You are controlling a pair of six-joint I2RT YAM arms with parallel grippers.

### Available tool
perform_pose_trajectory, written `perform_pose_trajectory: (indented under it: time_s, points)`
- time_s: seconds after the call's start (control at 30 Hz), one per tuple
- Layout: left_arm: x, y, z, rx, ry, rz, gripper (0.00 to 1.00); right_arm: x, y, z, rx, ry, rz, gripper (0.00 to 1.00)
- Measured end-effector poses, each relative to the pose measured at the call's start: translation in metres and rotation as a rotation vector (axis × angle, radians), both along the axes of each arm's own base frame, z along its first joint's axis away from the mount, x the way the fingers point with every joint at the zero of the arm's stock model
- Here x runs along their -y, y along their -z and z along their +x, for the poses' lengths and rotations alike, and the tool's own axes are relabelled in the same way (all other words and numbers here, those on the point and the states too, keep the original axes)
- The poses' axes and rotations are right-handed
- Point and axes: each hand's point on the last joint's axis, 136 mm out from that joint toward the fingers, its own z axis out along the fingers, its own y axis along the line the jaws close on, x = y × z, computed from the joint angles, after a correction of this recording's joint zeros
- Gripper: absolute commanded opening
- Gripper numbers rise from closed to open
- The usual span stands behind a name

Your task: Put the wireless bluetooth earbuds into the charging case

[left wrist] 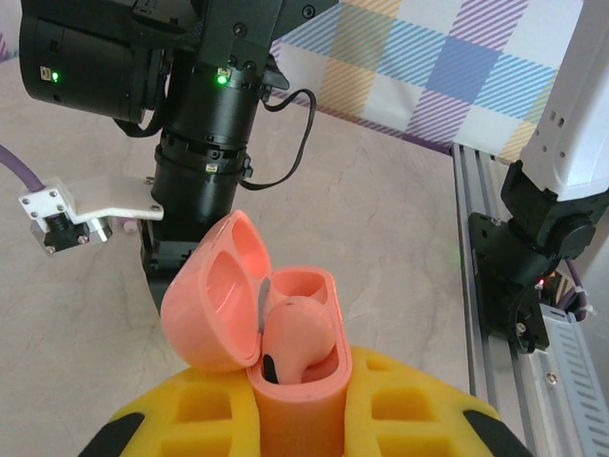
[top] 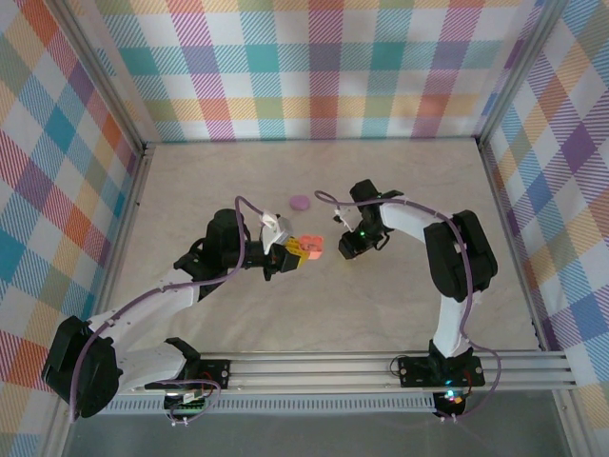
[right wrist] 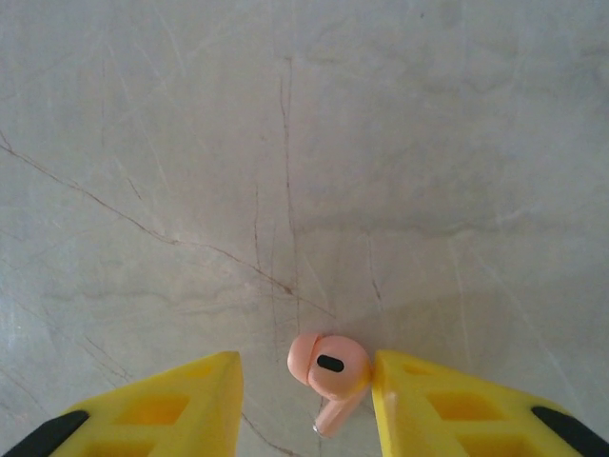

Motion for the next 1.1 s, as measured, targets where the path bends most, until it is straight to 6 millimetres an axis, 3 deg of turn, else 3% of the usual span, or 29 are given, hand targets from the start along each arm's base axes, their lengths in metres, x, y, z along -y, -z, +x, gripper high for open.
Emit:
perform_pose_trajectory:
  time_s: [0.33, 1.1]
  points:
    - [-0.003, -0.010, -0.002, 0.029, -0.015, -0.012, 0.00, 0.006, 0.007, -0.002, 0.012, 0.007, -0.061, 0.36]
    - [-0.005, -0.015, -0.004, 0.028, -0.020, -0.024, 0.00, 0.008, 0.006, 0.002, 0.016, 0.107, -0.096, 0.39]
